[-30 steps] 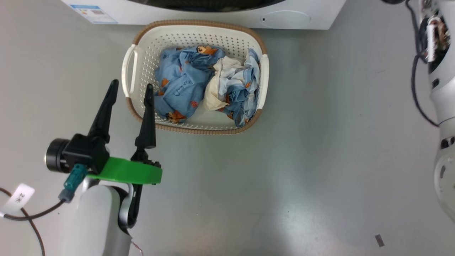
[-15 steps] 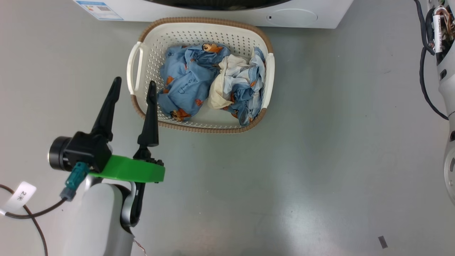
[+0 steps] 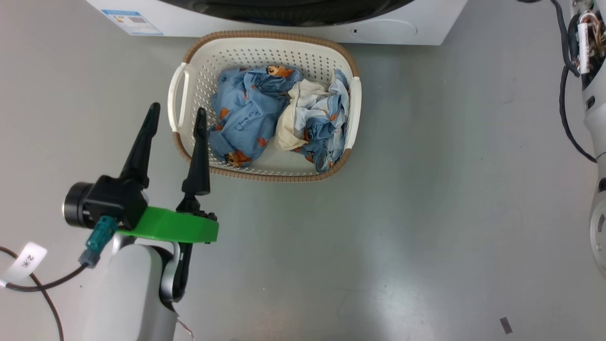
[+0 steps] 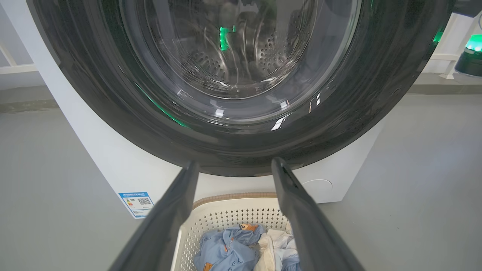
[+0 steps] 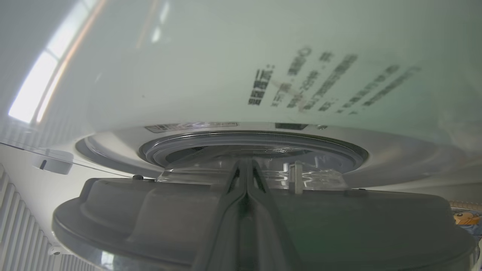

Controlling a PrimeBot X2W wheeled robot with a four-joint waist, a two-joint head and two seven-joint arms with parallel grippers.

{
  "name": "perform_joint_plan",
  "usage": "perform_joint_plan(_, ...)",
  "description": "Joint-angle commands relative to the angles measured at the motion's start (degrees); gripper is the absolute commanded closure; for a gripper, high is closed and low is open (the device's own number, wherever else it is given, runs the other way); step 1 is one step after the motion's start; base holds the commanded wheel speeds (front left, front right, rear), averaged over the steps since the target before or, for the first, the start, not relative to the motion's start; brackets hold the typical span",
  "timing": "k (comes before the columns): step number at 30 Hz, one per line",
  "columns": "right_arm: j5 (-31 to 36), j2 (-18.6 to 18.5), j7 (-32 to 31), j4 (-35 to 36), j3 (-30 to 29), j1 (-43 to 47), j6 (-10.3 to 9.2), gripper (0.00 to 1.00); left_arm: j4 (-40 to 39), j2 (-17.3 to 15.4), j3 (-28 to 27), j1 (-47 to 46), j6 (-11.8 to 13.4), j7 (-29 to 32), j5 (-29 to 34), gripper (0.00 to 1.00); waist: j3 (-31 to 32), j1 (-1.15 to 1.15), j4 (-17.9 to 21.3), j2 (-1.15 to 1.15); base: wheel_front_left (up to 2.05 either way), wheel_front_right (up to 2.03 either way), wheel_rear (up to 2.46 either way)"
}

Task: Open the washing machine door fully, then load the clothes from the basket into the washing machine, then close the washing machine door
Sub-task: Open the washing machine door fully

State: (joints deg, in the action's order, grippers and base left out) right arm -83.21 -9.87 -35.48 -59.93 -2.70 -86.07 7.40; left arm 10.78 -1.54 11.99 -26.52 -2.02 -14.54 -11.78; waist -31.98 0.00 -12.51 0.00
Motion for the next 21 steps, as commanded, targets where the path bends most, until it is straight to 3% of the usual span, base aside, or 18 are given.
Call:
perform_joint_plan(1, -0.52, 2.25, -1.65, 1.98, 0.38, 1.73, 0.09, 1.00, -1.10, -1.33, -1.99, 0.65, 0.54, -0.46, 0.14, 0.00, 0.35, 0.00, 0.16, 0.00, 0.00, 0.00, 0.00)
perform_joint_plan(21, -3.43, 5.10, -10.69, 12.66, 2.14, 16.68, 0.09, 1.00, 0.22, -1.33, -2.89, 2.96, 0.53, -0.46, 1.88, 0.00, 5.22, 0.00, 1.27, 0.00, 0.00, 0.00, 0.00)
